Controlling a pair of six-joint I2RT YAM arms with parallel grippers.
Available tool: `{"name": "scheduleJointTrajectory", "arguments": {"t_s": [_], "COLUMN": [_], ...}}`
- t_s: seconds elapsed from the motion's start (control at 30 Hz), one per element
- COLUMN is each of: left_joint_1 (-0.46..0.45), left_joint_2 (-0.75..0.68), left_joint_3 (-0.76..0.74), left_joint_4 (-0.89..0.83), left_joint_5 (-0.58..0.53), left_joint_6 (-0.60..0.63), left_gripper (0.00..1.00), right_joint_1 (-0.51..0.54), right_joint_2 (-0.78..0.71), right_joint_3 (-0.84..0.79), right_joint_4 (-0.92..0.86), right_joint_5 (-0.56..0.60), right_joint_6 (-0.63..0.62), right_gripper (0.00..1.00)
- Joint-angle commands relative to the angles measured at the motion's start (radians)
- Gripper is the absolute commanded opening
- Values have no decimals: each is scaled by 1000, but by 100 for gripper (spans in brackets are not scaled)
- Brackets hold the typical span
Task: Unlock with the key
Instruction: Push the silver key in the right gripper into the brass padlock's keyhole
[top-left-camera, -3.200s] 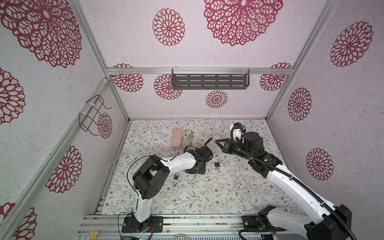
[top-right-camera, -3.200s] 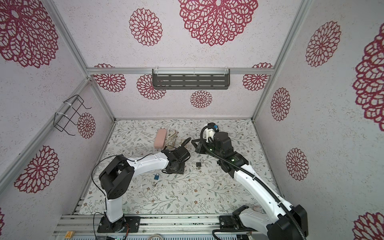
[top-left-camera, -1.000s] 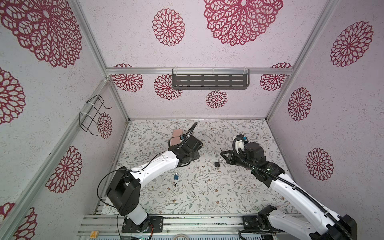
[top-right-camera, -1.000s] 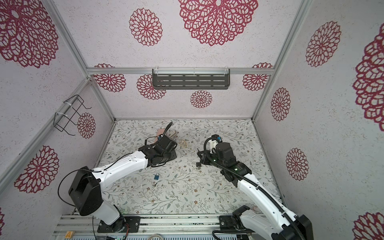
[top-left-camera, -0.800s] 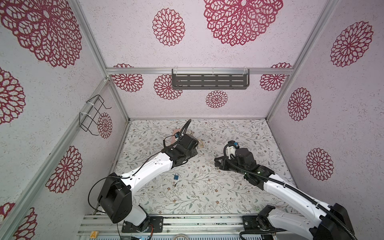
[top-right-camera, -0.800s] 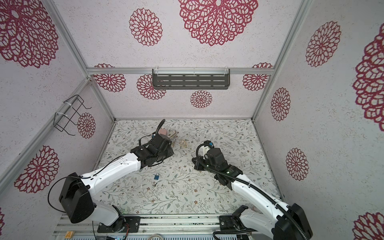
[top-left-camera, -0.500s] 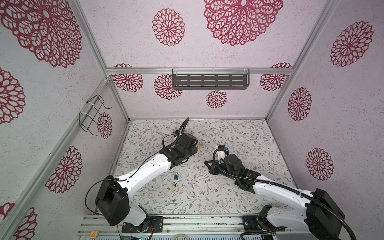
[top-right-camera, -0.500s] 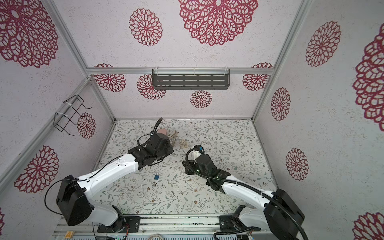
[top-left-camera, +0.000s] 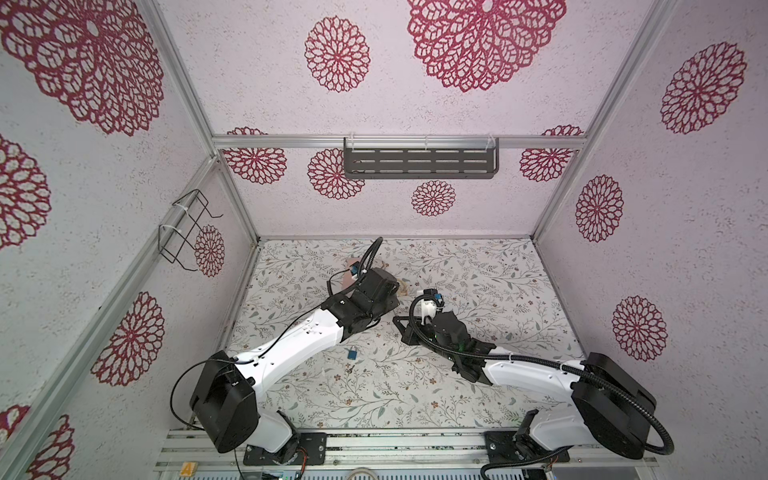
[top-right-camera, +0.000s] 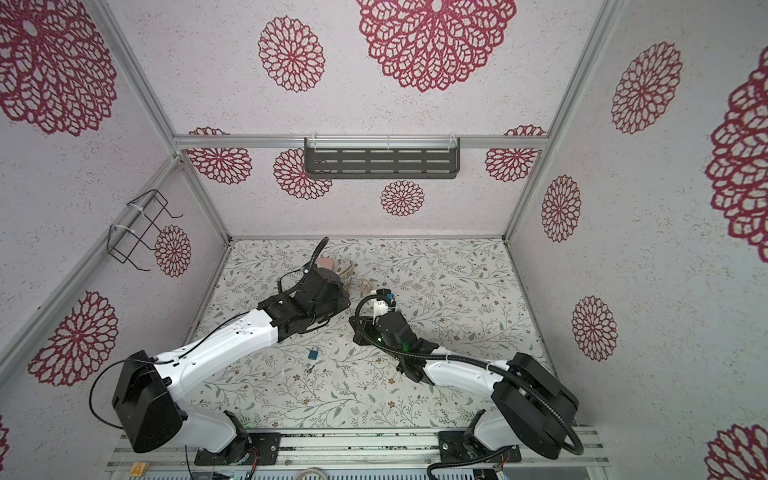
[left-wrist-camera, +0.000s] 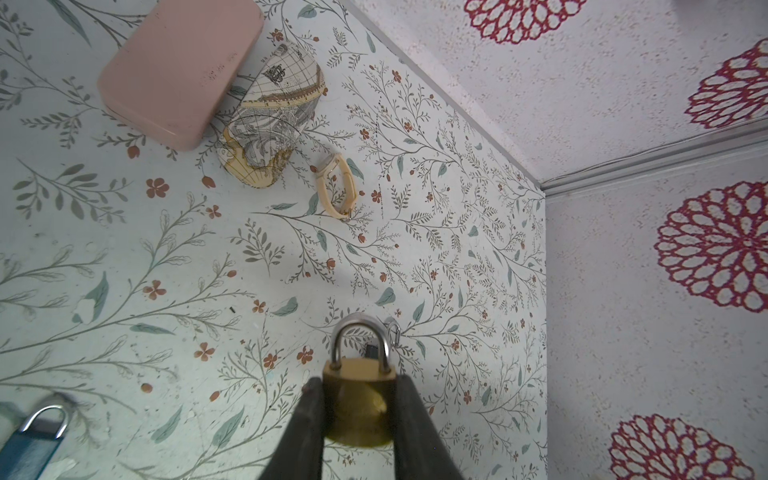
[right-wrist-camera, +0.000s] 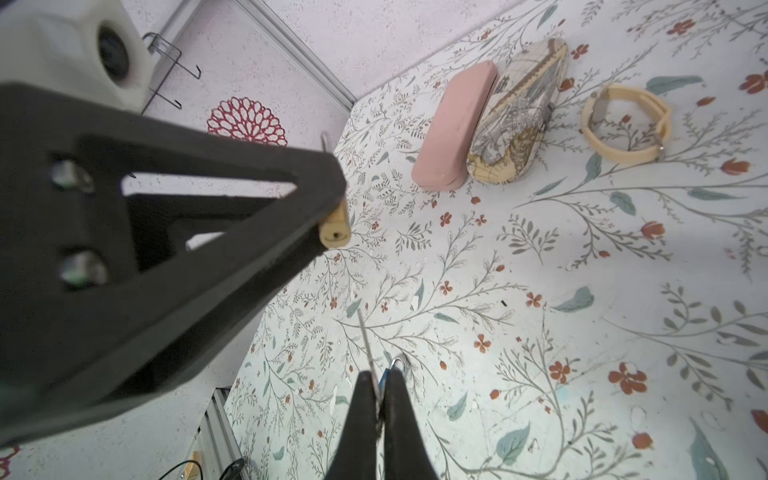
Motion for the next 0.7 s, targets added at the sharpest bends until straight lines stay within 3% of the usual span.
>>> {"name": "scheduleJointTrajectory", "arguments": {"t_s": [0.0, 0.67], "left_joint_1": [-6, -21], "left_joint_2": [-27, -31], "left_joint_3": [2, 0], "left_joint_4": [-1, 18], "left_joint_5": [-30, -23], "left_joint_6": [0, -1], "left_gripper": [0, 0], "right_joint_1": [5, -30], "right_joint_2": [2, 23], "right_joint_3": [42, 61], "right_joint_4": [72, 91], "right_joint_5": [27, 0], "right_joint_6": [7, 23], "right_gripper": [0, 0]}}
